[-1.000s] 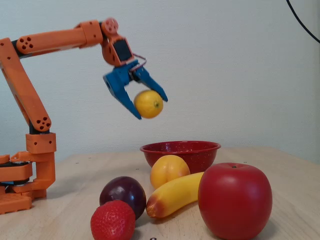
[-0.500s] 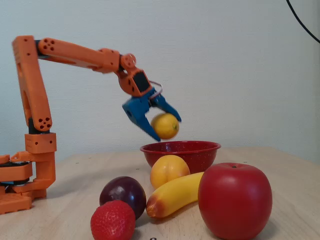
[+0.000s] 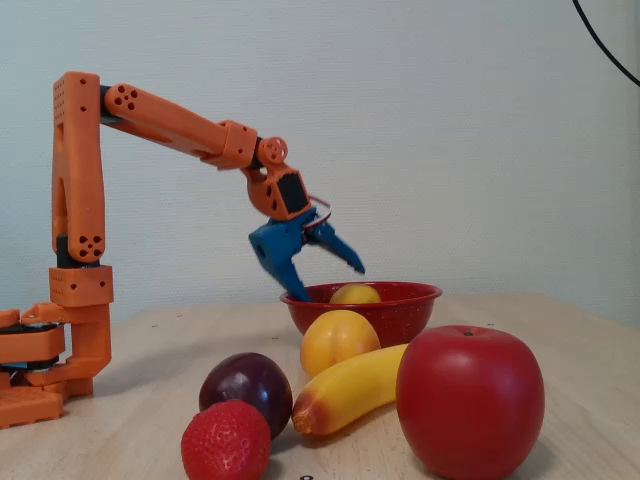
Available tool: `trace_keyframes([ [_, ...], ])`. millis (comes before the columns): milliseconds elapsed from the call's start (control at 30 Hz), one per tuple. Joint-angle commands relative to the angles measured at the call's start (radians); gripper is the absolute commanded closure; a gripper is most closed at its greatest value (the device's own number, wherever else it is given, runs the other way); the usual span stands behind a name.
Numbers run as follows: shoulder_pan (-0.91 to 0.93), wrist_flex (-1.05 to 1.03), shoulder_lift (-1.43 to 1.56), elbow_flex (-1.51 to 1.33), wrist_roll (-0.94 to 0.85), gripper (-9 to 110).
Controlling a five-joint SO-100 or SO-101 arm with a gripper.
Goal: Put the lemon in the red bowl.
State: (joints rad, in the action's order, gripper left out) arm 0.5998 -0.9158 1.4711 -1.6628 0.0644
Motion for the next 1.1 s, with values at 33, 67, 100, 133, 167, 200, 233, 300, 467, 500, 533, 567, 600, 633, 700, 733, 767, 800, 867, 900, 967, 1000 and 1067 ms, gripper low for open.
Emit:
trace_keyframes([
  [33,-0.029,-0.067,0.089,0.195,-0.014,71],
  [67,-0.038,-0.091,0.103,0.221,-0.017,74],
  [100,-0.051,-0.112,0.121,0.245,-0.018,80],
  [133,-0.063,-0.133,0.138,0.267,-0.020,86],
  [167,-0.078,-0.155,0.156,0.288,-0.021,90],
  [200,-0.095,-0.178,0.176,0.304,-0.021,94],
  [233,-0.114,-0.193,0.198,0.311,-0.021,97],
  [300,-0.152,-0.239,0.241,0.330,-0.021,101],
  [467,-0.265,-0.339,0.354,0.322,-0.029,101],
  [500,-0.288,-0.354,0.380,0.311,-0.029,101],
  [533,-0.313,-0.368,0.408,0.296,-0.026,101],
  [567,-0.336,-0.376,0.440,0.272,-0.018,101],
  [600,-0.360,-0.377,0.479,0.236,-0.009,101],
  [633,-0.387,-0.370,0.522,0.193,-0.005,101],
  [700,-0.440,-0.348,0.609,0.091,0.006,101],
  [733,-0.465,-0.337,0.652,0.037,0.018,101],
  [767,-0.491,-0.327,0.695,-0.020,0.031,101],
  [800,-0.515,-0.311,0.735,-0.078,0.044,101],
  [867,-0.561,-0.258,0.822,-0.206,0.063,101],
  [900,-0.580,-0.229,0.870,-0.270,0.074,101],
  [967,-0.606,-0.178,0.954,-0.397,0.097,101],
  [1000,-0.615,-0.172,0.982,-0.445,0.109,101],
  [1067,-0.630,-0.147,1.034,-0.531,0.123,101],
])
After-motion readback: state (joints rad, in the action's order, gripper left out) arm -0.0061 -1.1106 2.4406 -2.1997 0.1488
